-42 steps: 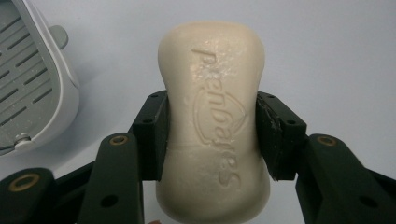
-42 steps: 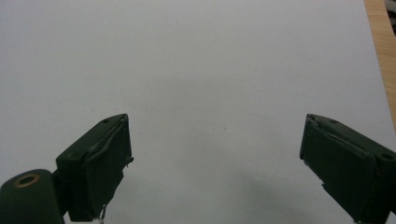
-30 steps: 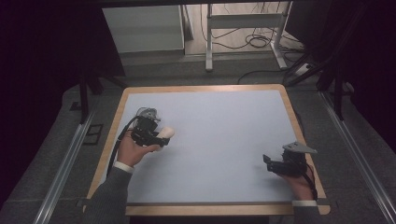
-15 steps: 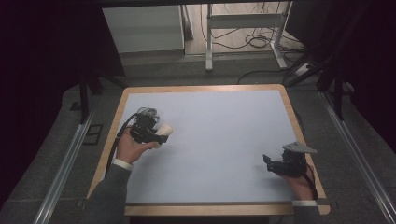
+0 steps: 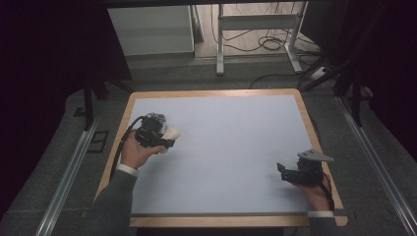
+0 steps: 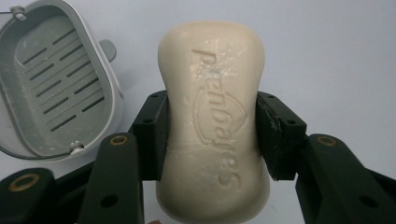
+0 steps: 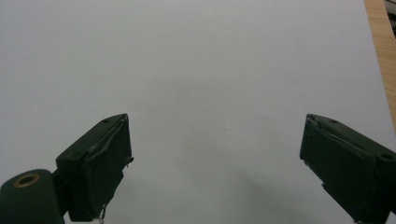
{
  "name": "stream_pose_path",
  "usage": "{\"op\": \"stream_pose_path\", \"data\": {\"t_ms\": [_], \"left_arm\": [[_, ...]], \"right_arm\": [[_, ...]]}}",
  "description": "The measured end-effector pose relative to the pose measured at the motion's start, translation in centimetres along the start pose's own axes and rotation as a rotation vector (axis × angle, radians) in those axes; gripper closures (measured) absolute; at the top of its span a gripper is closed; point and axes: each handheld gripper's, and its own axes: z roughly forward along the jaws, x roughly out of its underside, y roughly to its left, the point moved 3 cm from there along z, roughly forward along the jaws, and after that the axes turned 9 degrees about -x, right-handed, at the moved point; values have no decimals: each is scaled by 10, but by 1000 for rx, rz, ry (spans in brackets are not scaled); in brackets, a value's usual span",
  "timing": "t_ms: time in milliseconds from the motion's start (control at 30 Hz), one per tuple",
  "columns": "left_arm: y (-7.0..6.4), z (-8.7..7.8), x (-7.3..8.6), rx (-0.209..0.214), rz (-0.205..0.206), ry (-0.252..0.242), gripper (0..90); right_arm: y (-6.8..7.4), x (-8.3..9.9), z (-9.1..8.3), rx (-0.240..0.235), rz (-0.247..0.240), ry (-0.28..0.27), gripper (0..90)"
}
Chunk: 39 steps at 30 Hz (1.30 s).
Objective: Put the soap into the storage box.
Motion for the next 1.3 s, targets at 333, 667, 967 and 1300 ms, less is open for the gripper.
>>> {"op": "stream_pose_path", "data": {"t_ms": [333,667,967,1300], "left_arm": [[10,0,-6,-11,-15,-15,493],[27,7,-12,-23,-62,7,494],[40,11,-18,-38,-85,19,494],[48,14,-24,-52,-106,23,494]], "right_arm": [[0,0,0,1,-2,3,86],[0,0,0,1,3,4,86],[-1,1,0,4,1,5,86],[-2,1,0,4,3,5,86]]}}
